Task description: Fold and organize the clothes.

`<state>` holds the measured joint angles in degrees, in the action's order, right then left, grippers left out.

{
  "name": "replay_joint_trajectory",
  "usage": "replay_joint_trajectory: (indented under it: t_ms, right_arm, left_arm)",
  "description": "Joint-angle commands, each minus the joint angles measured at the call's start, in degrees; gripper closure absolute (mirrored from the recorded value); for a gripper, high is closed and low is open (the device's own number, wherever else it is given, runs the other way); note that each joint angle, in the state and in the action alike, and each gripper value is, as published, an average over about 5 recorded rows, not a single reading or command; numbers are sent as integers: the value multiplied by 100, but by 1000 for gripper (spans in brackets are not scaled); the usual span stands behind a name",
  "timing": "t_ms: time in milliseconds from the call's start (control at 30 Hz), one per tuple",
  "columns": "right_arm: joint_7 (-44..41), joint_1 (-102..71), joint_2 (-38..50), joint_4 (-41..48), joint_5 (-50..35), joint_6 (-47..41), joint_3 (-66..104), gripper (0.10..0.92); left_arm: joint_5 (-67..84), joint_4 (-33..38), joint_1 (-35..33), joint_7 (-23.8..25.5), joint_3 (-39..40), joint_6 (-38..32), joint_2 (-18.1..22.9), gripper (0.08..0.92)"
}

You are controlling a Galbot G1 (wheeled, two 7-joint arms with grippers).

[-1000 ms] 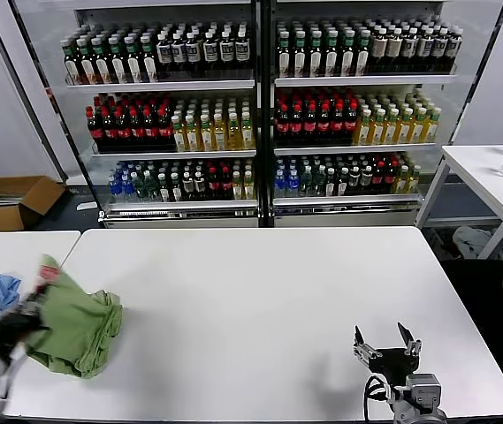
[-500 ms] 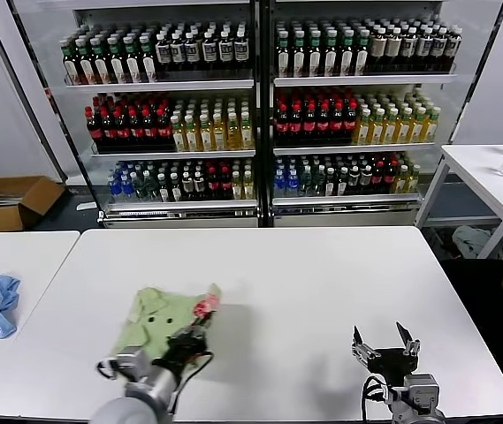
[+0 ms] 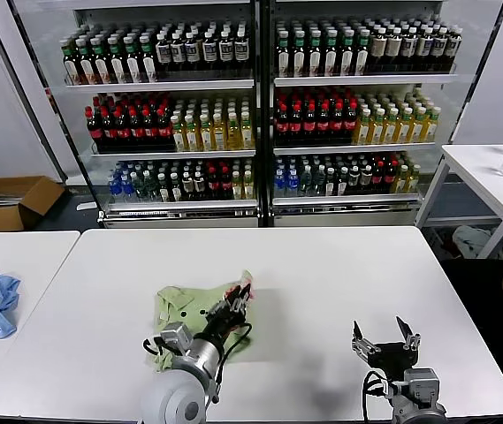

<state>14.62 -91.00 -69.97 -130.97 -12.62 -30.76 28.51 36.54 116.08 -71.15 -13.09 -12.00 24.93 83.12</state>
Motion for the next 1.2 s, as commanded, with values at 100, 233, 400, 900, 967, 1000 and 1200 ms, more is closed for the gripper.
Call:
replay_joint_trajectory:
  t_ms: [100, 233, 400, 900, 967, 1000, 1200]
  right_arm:
    - [-58, 1364, 135, 671, -980, -174, -660, 203]
    - [-5, 2021, -44, 1029, -1465, -241, -1754, 203]
    - [77, 2778, -498, 2117, -1587, -247, -2775, 203]
    - [208, 3170, -560, 2932, -2088, -245, -2936, 211]
    - [139, 3138, -562, 2882, -2098, -242, -2946, 246]
    - [114, 3120, -562, 2851, -2098, -241, -2952, 267]
    - [104, 2974, -538, 2720, -2076, -237, -2911, 432]
  left_arm:
    - [-2328, 280, -275, 1350, -762, -1249, -729, 563]
    - [-2998, 73, -738, 1727, -2042, -2028, -1405, 442]
    - [-2610, -65, -1131, 1696, -2847, -1987, -1623, 303]
    - [-2512, -456, -1104, 1605, -2845, -1854, -1449, 177]
    - [-2512, -485, -1087, 1603, -2825, -1844, -1423, 177]
    - [-2512, -491, -1086, 1602, -2817, -1841, -1407, 177]
    - [-2501, -523, -1127, 1588, -2803, -1845, -1329, 177]
